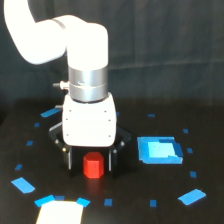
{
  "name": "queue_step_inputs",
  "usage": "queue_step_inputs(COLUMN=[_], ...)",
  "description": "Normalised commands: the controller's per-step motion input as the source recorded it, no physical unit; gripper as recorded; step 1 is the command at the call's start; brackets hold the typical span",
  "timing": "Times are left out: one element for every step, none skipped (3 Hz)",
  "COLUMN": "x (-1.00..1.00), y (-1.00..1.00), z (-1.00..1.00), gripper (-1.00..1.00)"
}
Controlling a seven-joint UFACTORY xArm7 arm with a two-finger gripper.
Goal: Pick up the red object from the table
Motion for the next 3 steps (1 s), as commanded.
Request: queue_step_inputs(x=[-1.0, -0.94, -0.95], y=[0.32, 0.5, 1.0], z=[0.03, -0.17, 0.35], gripper=[-1.0, -1.0, -0.99])
